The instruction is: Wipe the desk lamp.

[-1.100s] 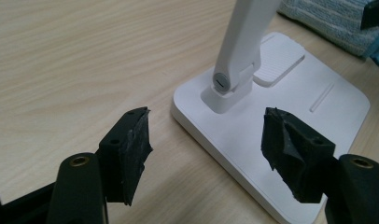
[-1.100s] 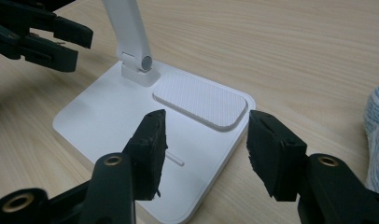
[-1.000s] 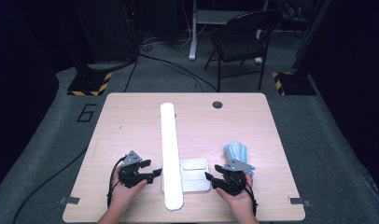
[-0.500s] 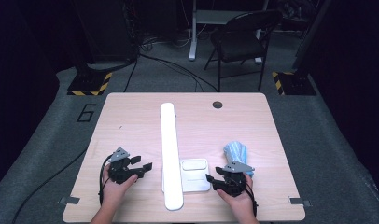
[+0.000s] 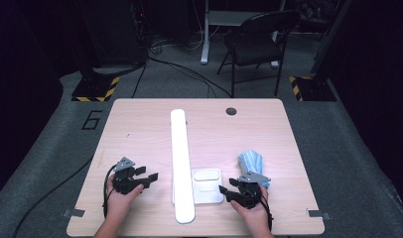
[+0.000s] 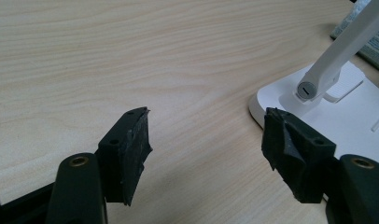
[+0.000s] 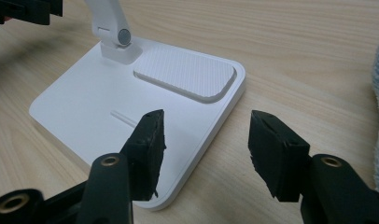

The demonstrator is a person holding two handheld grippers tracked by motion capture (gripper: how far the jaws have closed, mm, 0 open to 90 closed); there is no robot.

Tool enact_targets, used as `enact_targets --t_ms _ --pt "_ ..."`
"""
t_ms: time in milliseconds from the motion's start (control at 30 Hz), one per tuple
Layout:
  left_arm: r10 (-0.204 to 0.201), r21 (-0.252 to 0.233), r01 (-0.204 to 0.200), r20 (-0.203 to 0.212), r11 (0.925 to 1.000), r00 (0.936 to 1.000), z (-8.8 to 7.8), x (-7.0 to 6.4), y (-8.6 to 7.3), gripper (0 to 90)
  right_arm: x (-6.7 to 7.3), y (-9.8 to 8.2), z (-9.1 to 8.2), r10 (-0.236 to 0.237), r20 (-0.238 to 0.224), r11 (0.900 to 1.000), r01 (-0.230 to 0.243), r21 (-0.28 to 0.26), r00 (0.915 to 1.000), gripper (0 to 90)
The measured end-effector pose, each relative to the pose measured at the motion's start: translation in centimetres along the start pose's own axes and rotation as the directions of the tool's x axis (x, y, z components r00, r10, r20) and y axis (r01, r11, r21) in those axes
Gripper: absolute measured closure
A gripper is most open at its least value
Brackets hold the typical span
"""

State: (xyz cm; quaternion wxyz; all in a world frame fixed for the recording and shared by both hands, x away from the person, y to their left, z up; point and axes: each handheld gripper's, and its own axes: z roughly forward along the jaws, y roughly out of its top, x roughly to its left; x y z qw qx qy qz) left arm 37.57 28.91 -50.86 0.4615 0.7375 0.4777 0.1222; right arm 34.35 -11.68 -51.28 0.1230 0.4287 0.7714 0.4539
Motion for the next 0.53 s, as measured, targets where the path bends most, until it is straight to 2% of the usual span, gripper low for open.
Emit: enact_targets --t_ms 33,100,267,300,367,433,467,533 --pt "-0.001 -0.009 0.001 -0.004 1.0 1.0 0.09 -0.03 -0.04 32.3 0.04 -0.02 0.09 0.002 -0.001 1.0 -0.002 -0.002 1.0 45.5" --pt "0.0 0.007 0.0 0.001 1.0 1.0 0.1 -0.08 -0.03 32.3 0.01 -0.07 0.18 0.003 0.001 1.0 -0.003 -0.001 1.0 45.1" --pt "0.002 0.01 -0.001 -0.009 1.0 1.0 0.53 -0.24 -0.19 32.3 -0.07 -0.14 0.22 0.015 -0.005 1.0 -0.015 0.004 0.9999 44.6" --pt "0.007 0.028 -0.007 -0.001 0.9996 1.0 0.53 -0.28 -0.17 32.3 -0.12 -0.14 0.21 0.016 -0.006 1.0 -0.016 0.002 0.9999 44.6" --pt "0.019 0.02 -0.018 -0.014 0.9996 0.9997 0.7 -0.42 -0.22 32.3 -0.25 -0.17 0.18 0.018 -0.008 1.0 -0.018 0.002 0.9998 44.6" --pt "0.031 0.039 -0.031 -0.01 0.9988 0.9995 0.72 -0.5 -0.18 32.3 -0.29 -0.2 0.25 0.028 -0.004 1.0 -0.028 -0.002 0.9996 44.6" --pt "0.039 0.036 -0.038 -0.022 0.9986 0.999 0.88 -0.63 -0.25 32.3 -0.3 -0.21 0.25 0.028 -0.003 1.0 -0.028 -0.002 0.9996 44.6" --pt "0.044 0.052 -0.043 -0.016 0.9977 0.9989 0.88 -0.65 -0.23 32.3 -0.32 -0.2 0.25 0.016 -0.004 1.0 -0.016 0.0 0.9999 44.5"
